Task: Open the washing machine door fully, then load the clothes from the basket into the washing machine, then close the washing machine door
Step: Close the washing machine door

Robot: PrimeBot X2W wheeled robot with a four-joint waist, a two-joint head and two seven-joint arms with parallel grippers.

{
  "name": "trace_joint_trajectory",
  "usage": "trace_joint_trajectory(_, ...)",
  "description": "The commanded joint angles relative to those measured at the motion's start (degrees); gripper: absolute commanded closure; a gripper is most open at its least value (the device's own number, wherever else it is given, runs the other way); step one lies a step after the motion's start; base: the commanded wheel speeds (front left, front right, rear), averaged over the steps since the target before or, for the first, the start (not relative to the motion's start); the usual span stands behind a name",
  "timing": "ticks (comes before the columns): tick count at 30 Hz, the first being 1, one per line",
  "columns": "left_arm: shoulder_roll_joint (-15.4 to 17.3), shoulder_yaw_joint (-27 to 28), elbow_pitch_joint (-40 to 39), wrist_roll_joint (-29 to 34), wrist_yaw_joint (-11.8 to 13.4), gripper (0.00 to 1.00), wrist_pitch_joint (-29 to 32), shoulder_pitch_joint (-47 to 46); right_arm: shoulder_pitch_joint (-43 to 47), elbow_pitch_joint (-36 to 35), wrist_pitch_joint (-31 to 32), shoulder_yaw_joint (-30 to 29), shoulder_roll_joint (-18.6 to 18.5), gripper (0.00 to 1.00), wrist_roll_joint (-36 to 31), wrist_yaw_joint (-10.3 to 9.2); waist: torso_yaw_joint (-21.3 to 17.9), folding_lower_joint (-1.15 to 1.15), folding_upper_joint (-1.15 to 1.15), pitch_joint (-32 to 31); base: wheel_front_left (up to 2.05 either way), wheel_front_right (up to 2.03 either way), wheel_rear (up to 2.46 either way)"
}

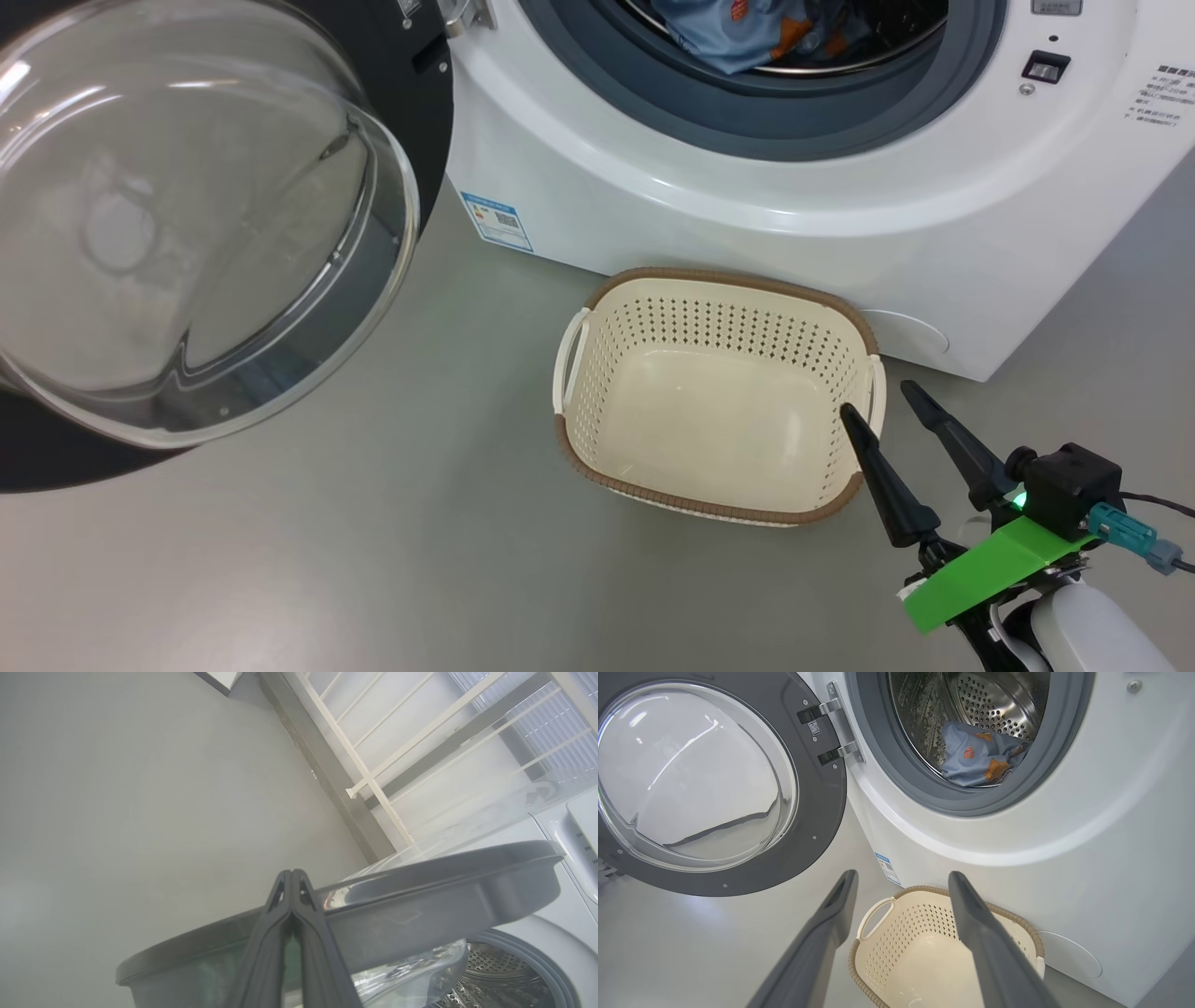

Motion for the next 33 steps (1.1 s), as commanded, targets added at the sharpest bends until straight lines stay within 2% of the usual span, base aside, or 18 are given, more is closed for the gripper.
trace_joint_trajectory(1, 3.00, 0.62, -1.77, -1.16, -0.17, 1.00, 1.74, 1.42, -0.50, -1.15, -0.27, 1.24, 0.20, 0.00, -0.41, 0.09, 0.02, 0.00, 0.00, -0.39, 0.00, 0.00, 0.00)
trace_joint_trajectory(22, 3.20, -2.92, -11.02, -4.21, -0.17, 1.00, 6.36, 7.59, 1.21, -1.27, -0.27, 0.83, 0.94, 0.00, -0.09, 0.09, 0.23, 0.00, 0.00, -3.94, 0.00, 0.00, 0.00)
trace_joint_trajectory(33, 4.15, -5.28, -19.04, -6.53, -0.18, 1.00, 10.62, 10.14, 2.14, -1.39, -0.27, -0.43, 1.36, 0.00, -0.12, 0.09, 0.58, 0.00, 0.00, -5.32, 0.00, 0.00, 0.00)
